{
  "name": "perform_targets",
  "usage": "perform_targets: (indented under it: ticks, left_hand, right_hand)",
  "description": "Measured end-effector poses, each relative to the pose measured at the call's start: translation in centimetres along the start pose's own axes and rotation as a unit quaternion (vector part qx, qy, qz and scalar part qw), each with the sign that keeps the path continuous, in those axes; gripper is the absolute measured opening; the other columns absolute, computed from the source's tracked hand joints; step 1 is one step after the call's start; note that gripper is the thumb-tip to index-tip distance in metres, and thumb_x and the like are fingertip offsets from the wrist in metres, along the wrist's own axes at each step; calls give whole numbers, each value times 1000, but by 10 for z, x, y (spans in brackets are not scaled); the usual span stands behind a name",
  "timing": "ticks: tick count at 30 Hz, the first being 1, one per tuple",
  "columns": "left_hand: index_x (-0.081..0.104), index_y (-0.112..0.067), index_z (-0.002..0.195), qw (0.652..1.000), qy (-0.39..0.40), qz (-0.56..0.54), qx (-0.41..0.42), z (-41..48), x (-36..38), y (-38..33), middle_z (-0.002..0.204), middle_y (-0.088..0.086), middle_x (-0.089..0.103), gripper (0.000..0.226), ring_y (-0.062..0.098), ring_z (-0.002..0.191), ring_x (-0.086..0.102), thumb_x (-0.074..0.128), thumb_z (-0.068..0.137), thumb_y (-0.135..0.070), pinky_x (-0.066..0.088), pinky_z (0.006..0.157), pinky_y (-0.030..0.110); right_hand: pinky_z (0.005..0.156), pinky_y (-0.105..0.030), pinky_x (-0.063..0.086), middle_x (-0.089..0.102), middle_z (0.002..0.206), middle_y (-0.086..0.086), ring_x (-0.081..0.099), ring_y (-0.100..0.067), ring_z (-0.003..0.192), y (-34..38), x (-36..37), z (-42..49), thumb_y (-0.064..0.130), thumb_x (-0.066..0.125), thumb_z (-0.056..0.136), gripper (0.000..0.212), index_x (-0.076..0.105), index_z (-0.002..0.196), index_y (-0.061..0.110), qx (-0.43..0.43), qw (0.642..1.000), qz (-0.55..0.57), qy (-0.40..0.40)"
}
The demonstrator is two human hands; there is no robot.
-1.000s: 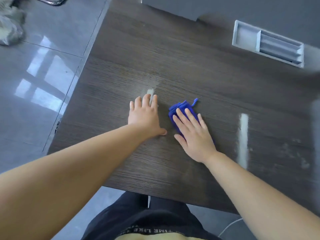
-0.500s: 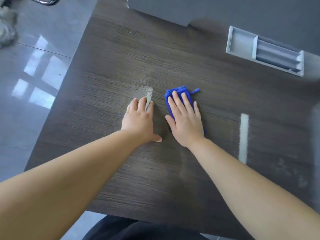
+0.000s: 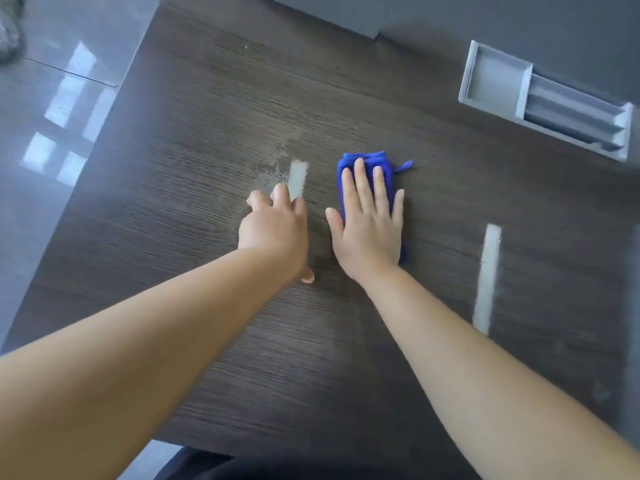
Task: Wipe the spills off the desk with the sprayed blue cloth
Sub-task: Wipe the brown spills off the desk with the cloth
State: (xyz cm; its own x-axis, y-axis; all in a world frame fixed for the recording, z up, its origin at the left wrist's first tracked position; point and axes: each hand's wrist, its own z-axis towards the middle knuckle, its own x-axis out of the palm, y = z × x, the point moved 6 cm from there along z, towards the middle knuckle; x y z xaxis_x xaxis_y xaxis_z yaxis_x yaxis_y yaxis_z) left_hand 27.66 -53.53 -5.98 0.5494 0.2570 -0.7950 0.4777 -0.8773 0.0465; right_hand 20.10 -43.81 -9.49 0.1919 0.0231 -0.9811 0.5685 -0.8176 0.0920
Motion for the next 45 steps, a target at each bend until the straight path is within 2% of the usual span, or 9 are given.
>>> perform_targets:
  ticks: [5, 14, 20, 24, 28, 32, 36, 39, 45]
  left_hand:
    - [28, -13, 136, 999, 15, 31, -21, 5, -4, -4, 134, 7, 26, 104, 35, 125, 32, 77, 59, -62, 41, 64, 34]
    - [30, -15, 136, 993, -63, -22, 98, 6, -17, -58, 136, 3, 29, 93, 26, 130, 26, 70, 68, -64, 40, 95, 37]
    - [22, -12, 143, 992, -60, -56, 100, 4, 2, -62, 147, 3, 19, 110, 27, 139, 14, 78, 61, -58, 31, 111, 38]
    - [24, -9, 141, 992, -70, -77, 67, 6, -6, -57, 141, 3, 23, 110, 23, 132, 21, 77, 60, -61, 37, 101, 32]
    - [22, -9, 143, 993, -59, -84, 54, 4, -5, -56, 144, 2, 21, 111, 24, 133, 19, 77, 60, -60, 41, 98, 36]
    - [24, -12, 143, 991, -60, -117, 40, 3, -9, -74, 146, 6, 20, 99, 28, 134, 18, 76, 67, -51, 37, 100, 39]
    - [34, -14, 135, 974, -111, -173, 96, -6, -15, -125, 145, 6, 23, 64, 28, 134, 19, 60, 82, -40, 37, 98, 39]
    - [33, -16, 138, 975, -104, -147, 126, -13, -3, -149, 147, 5, 21, 69, 28, 135, 18, 61, 82, -45, 34, 102, 38]
    - [15, -19, 148, 984, -85, -73, 135, -18, 17, -150, 152, 5, 10, 97, 28, 141, 4, 66, 75, -58, 17, 114, 39]
  right_hand:
    - [116, -50, 4, 7, 159, 8, 3, -17, 146, 8, -12, 71, 46, 30, 98, 58, 17, 150, 27, -97, 995, 15, 7]
    - [116, -52, 7, 2, 160, 4, 1, -20, 147, -111, -15, 20, 44, 27, 99, 58, 13, 151, 22, 155, 987, 32, -20]
    - [114, -53, 11, 20, 157, 4, 16, -22, 145, -29, 0, 0, 45, 21, 92, 61, 27, 148, 22, -67, 998, 13, -2]
    - [116, -50, 3, 8, 159, 10, 4, -15, 146, -45, -14, 57, 43, 28, 100, 54, 17, 150, 28, -182, 982, -13, 39]
    - [116, -50, 6, 6, 159, 10, 3, -16, 146, -134, -21, 49, 41, 29, 100, 54, 15, 151, 28, 13, 999, 28, -7]
    - [116, -53, 7, 4, 160, 5, 2, -20, 147, -183, -14, -26, 40, 31, 99, 58, 14, 151, 22, 217, 975, 43, -29]
    - [114, -53, 8, 14, 159, 2, 11, -22, 146, -125, -2, -55, 39, 30, 97, 57, 19, 150, 20, 112, 992, 36, -38]
    - [116, -51, 6, 9, 159, 7, 5, -18, 146, -139, -10, -15, 37, 28, 100, 52, 17, 151, 26, 1, 1000, 24, 6]
    - [117, -50, 6, -2, 159, 9, -3, -16, 146, -269, -26, 5, 38, 25, 102, 53, 9, 151, 27, 205, 978, 47, 1]
